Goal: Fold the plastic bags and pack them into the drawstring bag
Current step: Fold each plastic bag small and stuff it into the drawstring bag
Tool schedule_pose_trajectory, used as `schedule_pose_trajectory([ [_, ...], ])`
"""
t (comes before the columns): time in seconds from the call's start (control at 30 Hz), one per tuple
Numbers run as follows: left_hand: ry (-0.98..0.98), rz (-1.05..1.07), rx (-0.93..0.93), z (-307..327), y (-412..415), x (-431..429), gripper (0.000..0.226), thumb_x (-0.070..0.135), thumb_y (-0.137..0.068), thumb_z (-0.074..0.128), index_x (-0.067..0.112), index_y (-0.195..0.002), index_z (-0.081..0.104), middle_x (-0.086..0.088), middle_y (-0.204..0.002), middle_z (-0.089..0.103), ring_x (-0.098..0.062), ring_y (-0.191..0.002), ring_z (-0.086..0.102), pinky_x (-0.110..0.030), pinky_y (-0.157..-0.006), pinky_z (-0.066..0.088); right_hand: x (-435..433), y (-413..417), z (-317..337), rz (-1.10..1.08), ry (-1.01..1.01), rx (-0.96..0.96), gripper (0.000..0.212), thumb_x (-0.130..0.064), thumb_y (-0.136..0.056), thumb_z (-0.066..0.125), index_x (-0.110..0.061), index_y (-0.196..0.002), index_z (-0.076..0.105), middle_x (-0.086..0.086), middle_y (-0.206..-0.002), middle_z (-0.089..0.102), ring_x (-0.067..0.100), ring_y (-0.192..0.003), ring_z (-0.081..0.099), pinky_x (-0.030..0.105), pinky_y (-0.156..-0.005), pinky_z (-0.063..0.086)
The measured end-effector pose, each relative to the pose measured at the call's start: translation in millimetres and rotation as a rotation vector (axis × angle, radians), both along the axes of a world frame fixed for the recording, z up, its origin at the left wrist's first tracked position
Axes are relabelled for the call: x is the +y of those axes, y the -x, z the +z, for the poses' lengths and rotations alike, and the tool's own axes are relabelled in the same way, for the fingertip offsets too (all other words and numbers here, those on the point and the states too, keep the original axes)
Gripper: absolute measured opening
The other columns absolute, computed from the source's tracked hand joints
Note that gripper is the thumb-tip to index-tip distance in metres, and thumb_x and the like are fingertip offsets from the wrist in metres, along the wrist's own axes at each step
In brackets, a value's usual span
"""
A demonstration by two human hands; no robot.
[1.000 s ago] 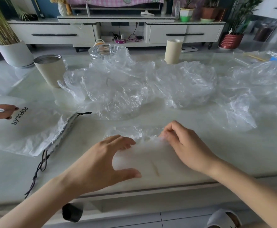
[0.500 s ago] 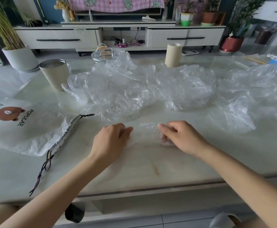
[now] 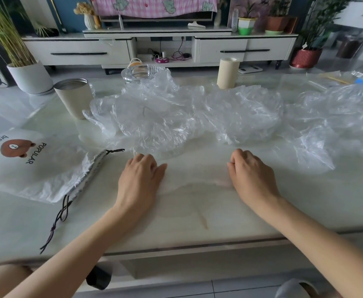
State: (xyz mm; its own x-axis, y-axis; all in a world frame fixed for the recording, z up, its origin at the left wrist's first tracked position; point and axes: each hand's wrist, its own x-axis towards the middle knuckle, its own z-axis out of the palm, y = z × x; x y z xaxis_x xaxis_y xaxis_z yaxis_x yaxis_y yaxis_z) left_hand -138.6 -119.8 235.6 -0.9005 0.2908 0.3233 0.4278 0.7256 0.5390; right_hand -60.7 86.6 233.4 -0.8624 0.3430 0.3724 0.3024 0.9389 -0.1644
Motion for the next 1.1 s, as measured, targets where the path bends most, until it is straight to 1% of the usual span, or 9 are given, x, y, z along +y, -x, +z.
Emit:
schedule_pose_trajectory([
  [0.13, -0.603, -0.113, -0.48, 30.2, -9.2, 3.9, 0.03, 0.009, -0.084, 0.067, 0.014, -0.068, 0.042, 0.004, -0.055, 0.065, -0.007, -0.038, 0.045, -0.016, -0.04, 0.035, 14.0, -4.5, 8.3, 0.127, 0.354, 0.053, 0.009, -0.016, -0.092, 0.054, -0.008, -0.094, 0.057, 0.007, -0.094, 0.058, 0.025, -0.093, 0.054, 0.03, -0.074, 0.039],
  [0.23, -0.576, -0.281, -0.608, 58.1, -22.8, -1.1, 0.02, 0.014, -0.08, 0.068, 0.014, -0.074, 0.05, 0.002, -0.059, 0.068, -0.003, -0.037, 0.039, -0.012, -0.037, 0.032, 0.0, -19.9, 39.2, 0.311, 0.928, 0.072, 0.03, -0.029, -0.08, 0.072, -0.02, -0.104, 0.057, -0.006, -0.103, 0.063, 0.008, -0.097, 0.057, 0.015, -0.083, 0.041],
  [0.33, -0.469, -0.441, -0.666, 71.6, -36.8, -5.9, 0.022, 0.029, -0.067, 0.068, 0.014, -0.078, 0.056, -0.001, -0.062, 0.069, -0.003, -0.038, 0.038, -0.011, -0.037, 0.029, -22.8, -44.1, 55.6, 0.504, 1.199, -0.286, 0.062, -0.04, -0.066, 0.076, -0.034, -0.122, 0.049, -0.016, -0.116, 0.062, -0.007, -0.11, 0.053, 0.011, -0.095, 0.039],
  [0.5, -0.291, -0.522, -0.68, 66.0, -46.3, -0.7, 0.014, 0.024, -0.073, 0.071, 0.017, -0.081, 0.062, 0.004, -0.058, 0.065, -0.001, -0.039, 0.043, -0.012, -0.038, 0.031, -46.2, -56.1, 54.6, 0.511, 1.321, -0.345, 0.02, -0.022, -0.076, 0.073, -0.013, -0.092, 0.065, -0.001, -0.08, 0.064, 0.005, -0.076, 0.059, 0.015, -0.072, 0.048],
  [0.63, -0.565, -0.261, -0.504, 64.8, -29.9, -4.0, 0.009, 0.022, -0.08, 0.067, 0.019, -0.085, 0.06, 0.006, -0.057, 0.063, -0.003, -0.038, 0.04, -0.013, -0.038, 0.03, -44.0, -51.9, 56.9, 0.395, 1.406, -0.191, 0.008, -0.011, -0.082, 0.065, -0.006, -0.08, 0.059, -0.003, -0.058, 0.057, 0.008, -0.05, 0.05, 0.017, -0.051, 0.044],
  [0.73, -0.762, -0.265, -0.621, 63.4, -27.7, -9.3, 0.038, 0.042, -0.074, 0.073, 0.017, -0.099, 0.059, 0.004, -0.077, 0.067, -0.007, -0.055, 0.055, -0.016, -0.049, 0.044, -43.5, -50.8, 56.3, 0.322, 1.479, -0.071, 0.008, -0.011, -0.084, 0.063, -0.004, -0.084, 0.058, -0.001, -0.059, 0.062, 0.01, -0.048, 0.053, 0.018, -0.049, 0.046],
  [0.83, -0.615, -0.45, -0.847, 53.5, -46.1, -0.8, 0.045, 0.043, -0.074, 0.075, 0.01, -0.102, 0.063, -0.003, -0.087, 0.071, -0.012, -0.076, 0.067, -0.023, -0.067, 0.054, -45.7, -49.6, 54.5, 0.302, 1.507, -0.022, 0.005, -0.01, -0.087, 0.059, -0.006, -0.086, 0.056, 0.003, -0.068, 0.067, 0.012, -0.052, 0.058, 0.022, -0.053, 0.048],
  [0.93, -0.591, -0.402, -0.836, 46.4, -57.1, 9.3, 0.013, 0.018, -0.084, 0.062, 0.004, -0.084, 0.064, -0.002, -0.064, 0.067, -0.009, -0.057, 0.061, -0.02, -0.057, 0.052, -46.7, -48.2, 54.8, 0.278, 1.459, -0.026, 0.004, -0.011, -0.09, 0.058, -0.01, -0.086, 0.055, 0.001, -0.068, 0.068, 0.016, -0.055, 0.058, 0.018, -0.049, 0.044],
  [1.1, -0.601, -0.358, -0.832, 42.6, -47.9, 7.6, 0.016, 0.008, -0.091, 0.054, -0.004, -0.087, 0.064, -0.01, -0.066, 0.058, -0.011, -0.049, 0.053, -0.021, -0.051, 0.049, -44.6, -47.0, 54.6, 0.369, 1.419, -0.058, 0.014, -0.007, -0.094, 0.051, -0.012, -0.097, 0.064, 0.004, -0.069, 0.071, 0.014, -0.057, 0.058, 0.023, -0.045, 0.046],
])
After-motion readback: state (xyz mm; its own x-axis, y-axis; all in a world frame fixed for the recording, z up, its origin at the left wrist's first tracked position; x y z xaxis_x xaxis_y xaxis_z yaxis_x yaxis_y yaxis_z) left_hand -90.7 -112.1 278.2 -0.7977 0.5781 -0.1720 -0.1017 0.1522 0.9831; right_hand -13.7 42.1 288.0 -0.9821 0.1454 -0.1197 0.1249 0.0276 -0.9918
